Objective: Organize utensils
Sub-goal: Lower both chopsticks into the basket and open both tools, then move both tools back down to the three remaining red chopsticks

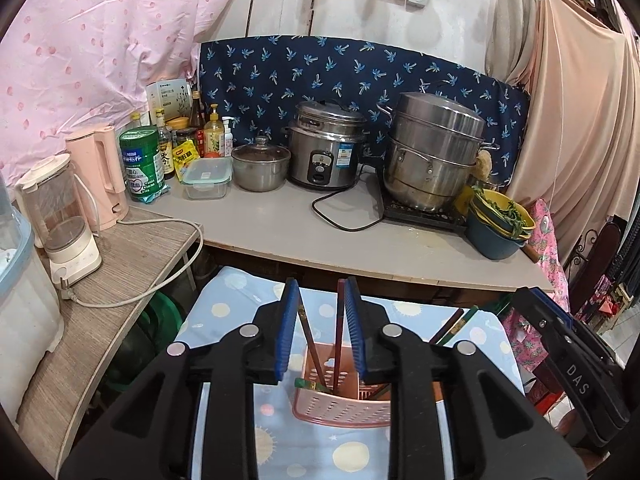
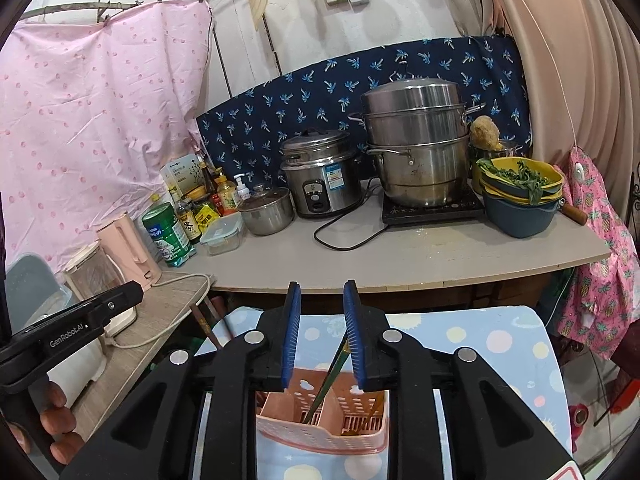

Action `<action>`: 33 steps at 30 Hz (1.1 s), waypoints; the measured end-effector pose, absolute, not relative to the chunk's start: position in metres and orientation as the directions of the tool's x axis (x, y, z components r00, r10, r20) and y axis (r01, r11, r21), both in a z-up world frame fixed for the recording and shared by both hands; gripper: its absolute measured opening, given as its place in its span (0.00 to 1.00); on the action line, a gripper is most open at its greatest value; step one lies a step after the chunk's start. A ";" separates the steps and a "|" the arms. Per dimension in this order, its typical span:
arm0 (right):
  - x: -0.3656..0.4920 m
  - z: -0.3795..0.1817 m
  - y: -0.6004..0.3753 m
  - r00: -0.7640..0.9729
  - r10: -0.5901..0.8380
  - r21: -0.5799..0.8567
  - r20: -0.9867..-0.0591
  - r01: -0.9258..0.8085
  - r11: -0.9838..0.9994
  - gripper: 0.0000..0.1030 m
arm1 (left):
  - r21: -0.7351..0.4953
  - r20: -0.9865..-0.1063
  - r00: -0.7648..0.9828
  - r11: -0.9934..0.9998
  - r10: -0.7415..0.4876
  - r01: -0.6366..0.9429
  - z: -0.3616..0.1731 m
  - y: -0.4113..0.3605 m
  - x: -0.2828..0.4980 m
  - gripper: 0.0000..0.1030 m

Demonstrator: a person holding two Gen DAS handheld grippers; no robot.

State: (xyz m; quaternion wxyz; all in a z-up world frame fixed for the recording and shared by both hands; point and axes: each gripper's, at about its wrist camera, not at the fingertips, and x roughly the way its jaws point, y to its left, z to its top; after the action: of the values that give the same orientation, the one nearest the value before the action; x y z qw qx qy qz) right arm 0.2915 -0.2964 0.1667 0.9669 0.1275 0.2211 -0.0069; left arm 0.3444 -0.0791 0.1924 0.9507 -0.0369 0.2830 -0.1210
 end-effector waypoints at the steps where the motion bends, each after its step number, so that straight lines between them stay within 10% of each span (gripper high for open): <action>1: 0.289 0.168 -0.296 0.903 0.043 0.242 -0.428 0.068 0.968 0.22 | -0.140 -0.527 0.811 0.967 -0.254 0.212 0.194 -0.079 0.342 0.22; 17: 0.201 0.167 -0.275 0.900 0.037 0.176 -0.434 0.045 0.983 0.29 | -0.072 -0.498 0.834 0.969 -0.240 0.236 0.194 -0.064 0.255 0.24; 33: 0.072 0.067 -0.233 0.790 0.059 0.139 -0.610 0.033 0.990 0.29 | -0.020 -0.668 0.723 0.975 -0.179 0.223 0.085 -0.027 0.156 0.24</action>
State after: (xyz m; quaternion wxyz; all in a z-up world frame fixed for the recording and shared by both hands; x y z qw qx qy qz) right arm 0.0717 -0.2327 0.0671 0.9434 0.0711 0.3239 0.0068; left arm 0.1556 -0.0274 0.0847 0.9276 0.0309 0.3562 -0.1085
